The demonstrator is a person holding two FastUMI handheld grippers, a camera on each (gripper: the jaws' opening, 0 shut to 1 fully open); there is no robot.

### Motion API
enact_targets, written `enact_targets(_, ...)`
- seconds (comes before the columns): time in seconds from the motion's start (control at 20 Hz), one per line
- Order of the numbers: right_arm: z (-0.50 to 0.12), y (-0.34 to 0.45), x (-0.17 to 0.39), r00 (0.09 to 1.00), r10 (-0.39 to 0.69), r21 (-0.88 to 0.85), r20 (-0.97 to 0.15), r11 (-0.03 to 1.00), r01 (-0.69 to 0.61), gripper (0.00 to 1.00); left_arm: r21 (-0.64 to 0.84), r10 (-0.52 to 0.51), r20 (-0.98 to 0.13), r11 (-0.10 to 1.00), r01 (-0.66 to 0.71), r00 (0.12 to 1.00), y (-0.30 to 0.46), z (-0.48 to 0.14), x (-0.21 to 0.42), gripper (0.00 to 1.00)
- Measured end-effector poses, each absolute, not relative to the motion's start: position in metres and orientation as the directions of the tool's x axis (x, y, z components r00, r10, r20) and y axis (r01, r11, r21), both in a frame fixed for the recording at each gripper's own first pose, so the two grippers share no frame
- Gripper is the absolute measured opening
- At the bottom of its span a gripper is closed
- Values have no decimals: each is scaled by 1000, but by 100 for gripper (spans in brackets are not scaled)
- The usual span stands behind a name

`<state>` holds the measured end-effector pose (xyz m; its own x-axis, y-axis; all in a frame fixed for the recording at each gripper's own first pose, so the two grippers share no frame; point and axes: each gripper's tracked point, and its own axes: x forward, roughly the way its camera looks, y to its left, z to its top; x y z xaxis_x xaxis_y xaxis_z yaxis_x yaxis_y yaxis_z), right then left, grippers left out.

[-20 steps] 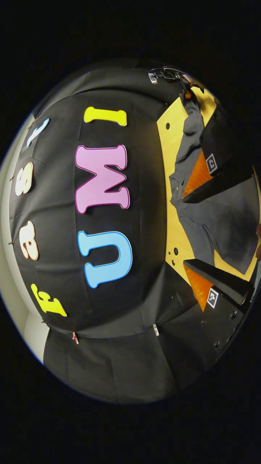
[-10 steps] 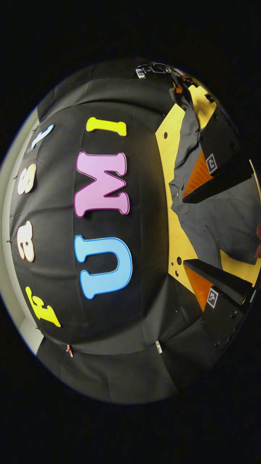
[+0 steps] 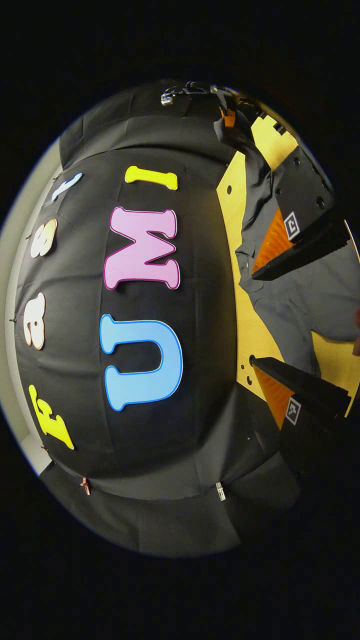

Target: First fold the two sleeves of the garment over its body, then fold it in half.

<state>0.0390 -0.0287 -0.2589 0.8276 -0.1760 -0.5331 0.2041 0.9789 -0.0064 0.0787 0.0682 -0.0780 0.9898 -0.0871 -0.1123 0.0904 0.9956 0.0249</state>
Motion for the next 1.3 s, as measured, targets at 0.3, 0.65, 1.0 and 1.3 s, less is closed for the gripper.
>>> enact_targets(0.3, -239, 77, 74, 867, -53, 58, -496, 994, 94, 5, 6, -73, -123, 997, 75, 990, 119, -94, 81, 98)
enact_targets(0.65, -260, 179, 117, 862, 37, 54, -506, 998, -11, 6, -15, -15, -146, 1000, 13, 989, 186, -120, 91, 98)
enact_targets(1.0, -320, 243, 137, 800, 59, 29, -597, 998, -52, 6, -30, 50, -217, 998, -58, 975, 244, -176, 104, 98)
enact_targets(1.3, -378, 283, 135, 708, 62, 4, -704, 996, -84, 6, -9, 98, -281, 994, -105, 955, 276, -230, 115, 98)
